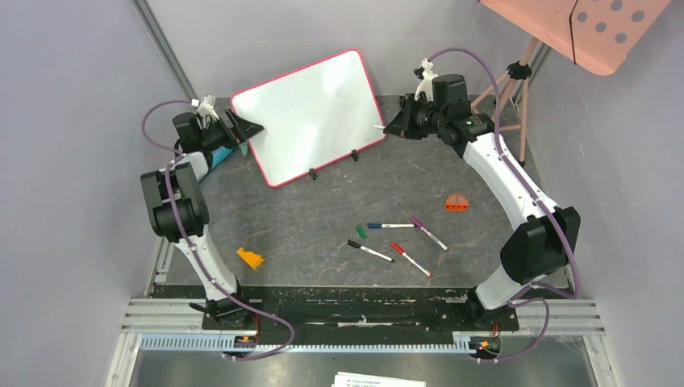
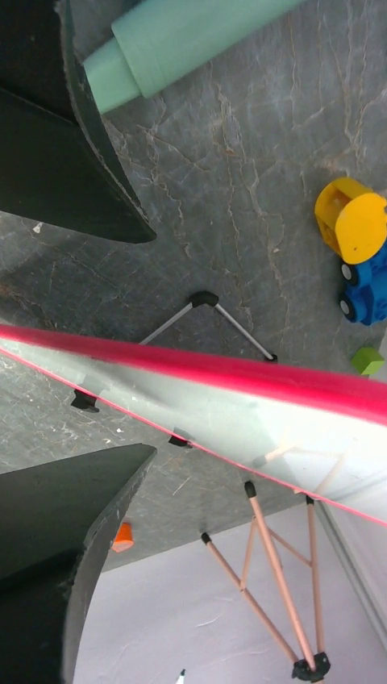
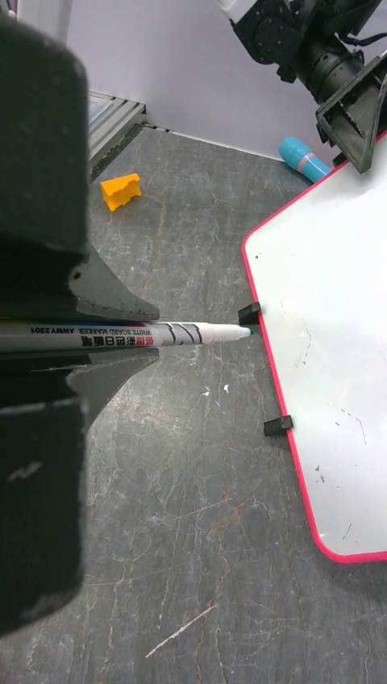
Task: Write a sentence on the whiteboard
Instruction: Move the whiteboard to the center of the board.
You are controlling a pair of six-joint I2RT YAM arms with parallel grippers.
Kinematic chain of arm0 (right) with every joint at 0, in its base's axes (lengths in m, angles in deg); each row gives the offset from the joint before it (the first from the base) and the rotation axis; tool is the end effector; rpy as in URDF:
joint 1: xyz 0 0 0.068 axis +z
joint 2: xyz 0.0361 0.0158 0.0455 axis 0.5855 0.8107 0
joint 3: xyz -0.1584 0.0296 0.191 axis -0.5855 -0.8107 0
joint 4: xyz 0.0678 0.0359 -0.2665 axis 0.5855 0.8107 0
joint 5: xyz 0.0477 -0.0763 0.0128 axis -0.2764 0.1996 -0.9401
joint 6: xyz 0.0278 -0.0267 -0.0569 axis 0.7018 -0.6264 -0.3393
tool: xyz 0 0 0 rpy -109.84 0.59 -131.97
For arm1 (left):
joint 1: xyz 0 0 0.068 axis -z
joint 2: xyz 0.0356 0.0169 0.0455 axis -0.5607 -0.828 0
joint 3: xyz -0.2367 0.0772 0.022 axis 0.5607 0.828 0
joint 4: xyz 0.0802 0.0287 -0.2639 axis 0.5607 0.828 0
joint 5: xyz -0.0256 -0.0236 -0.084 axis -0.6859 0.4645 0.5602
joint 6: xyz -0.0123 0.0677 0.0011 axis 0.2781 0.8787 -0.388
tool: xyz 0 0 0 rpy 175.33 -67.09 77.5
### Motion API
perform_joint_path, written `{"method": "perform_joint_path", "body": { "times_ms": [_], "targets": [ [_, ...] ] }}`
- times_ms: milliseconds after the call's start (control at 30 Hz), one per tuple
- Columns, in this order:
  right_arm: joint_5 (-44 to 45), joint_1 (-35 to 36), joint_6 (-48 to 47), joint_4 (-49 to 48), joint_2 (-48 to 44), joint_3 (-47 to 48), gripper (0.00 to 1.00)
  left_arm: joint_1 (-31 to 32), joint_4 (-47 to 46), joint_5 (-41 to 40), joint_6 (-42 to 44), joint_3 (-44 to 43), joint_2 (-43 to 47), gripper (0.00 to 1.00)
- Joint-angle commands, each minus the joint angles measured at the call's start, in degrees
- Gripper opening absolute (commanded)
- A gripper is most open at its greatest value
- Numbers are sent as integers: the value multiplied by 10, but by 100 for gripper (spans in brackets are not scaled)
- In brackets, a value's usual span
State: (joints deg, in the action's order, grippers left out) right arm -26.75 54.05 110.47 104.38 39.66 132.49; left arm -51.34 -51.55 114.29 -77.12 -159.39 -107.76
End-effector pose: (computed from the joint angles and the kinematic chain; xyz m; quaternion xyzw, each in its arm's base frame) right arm 0.3750 0.1446 0.3349 -0.0531 0.8606 0.3196 0.3929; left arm 0.4458 0.0922 0.1717 -0.0439 0.7793 -0.4024 0.4783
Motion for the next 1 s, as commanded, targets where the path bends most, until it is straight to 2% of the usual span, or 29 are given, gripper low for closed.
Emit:
{"method": "perform_joint_path", "body": {
  "times_ms": [0, 67, 133, 200, 267, 400, 533, 567, 700, 767, 867, 967],
  "targets": [
    [-10, 2, 6, -22, 0, 20, 0, 0, -58, 68, -1, -17, -26, 100],
    [-9, 2, 5, -21, 2, 22, 0, 1, -57, 74, -2, -28, -34, 100],
    [-7, 2, 3, -21, 3, 24, 0, 1, -70, 119, -27, -55, -61, 100],
    [-5, 2, 2, -21, 5, 25, 0, 1, -199, 157, -120, -54, -82, 100],
    [-5, 2, 0, -21, 7, 26, 0, 1, -255, 152, -165, -54, -95, 100],
    [-5, 2, 0, -19, 13, 34, 0, 4, -295, 158, -200, -68, -114, 100],
    [-4, 2, -3, -16, 16, 39, 0, 4, -282, 164, -183, -62, -113, 99],
    [-4, 2, -3, -16, 17, 39, 0, 5, -282, 169, -181, -62, -113, 96],
    [-5, 1, -2, -17, 20, 41, 0, 7, -287, 196, -183, -62, -114, 69],
    [-7, 2, -1, -16, 21, 41, 0, 8, -301, 208, -194, -61, -117, 62],
    [-7, 2, 0, -17, 19, 41, 0, 8, -330, 213, -221, -62, -126, 46],
    [-9, 2, 0, -17, 19, 39, 0, 8, -396, 227, -284, -76, -150, 36]
  ]
}}
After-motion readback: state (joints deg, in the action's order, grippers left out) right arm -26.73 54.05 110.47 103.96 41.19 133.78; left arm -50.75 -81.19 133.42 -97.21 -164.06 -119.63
